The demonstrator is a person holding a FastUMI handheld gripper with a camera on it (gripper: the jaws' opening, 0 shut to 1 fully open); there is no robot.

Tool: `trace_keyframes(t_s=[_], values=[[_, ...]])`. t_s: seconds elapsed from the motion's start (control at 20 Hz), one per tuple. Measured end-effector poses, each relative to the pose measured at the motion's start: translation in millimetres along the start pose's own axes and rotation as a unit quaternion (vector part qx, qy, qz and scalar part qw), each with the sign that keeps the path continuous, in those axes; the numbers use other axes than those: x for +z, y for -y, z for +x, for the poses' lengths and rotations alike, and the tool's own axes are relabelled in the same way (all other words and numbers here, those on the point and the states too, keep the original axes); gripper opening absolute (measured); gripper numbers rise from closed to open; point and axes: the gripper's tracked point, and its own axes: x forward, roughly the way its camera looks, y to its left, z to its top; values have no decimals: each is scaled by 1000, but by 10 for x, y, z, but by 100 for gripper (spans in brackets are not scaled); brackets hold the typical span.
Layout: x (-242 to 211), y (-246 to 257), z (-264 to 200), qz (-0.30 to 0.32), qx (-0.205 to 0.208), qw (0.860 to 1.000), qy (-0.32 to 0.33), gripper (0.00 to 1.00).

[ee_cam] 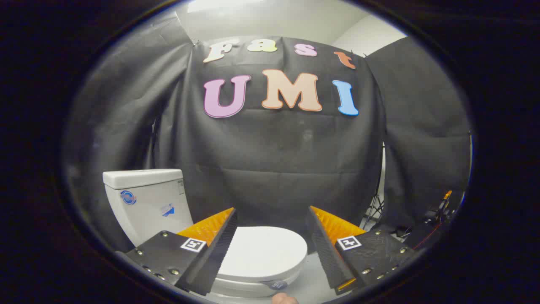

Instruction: Open the toilet lid.

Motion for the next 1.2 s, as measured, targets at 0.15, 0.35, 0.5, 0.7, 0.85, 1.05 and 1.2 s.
trace_keyframes(t_s=[0.15,0.35,0.5,0.7,0.85,1.05,1.2], values=[[-8,12,-22,4,-1,1000,-1,97],[-56,-60,-7,-5,6,1000,-5,97],[-46,-134,-10,-22,10,1000,-1,97],[-18,-152,-9,-28,7,1000,7,97],[-3,-123,-19,-17,3,1000,8,97],[13,-64,-24,-11,-4,1000,9,97],[-37,-60,-12,-16,-4,1000,2,97]])
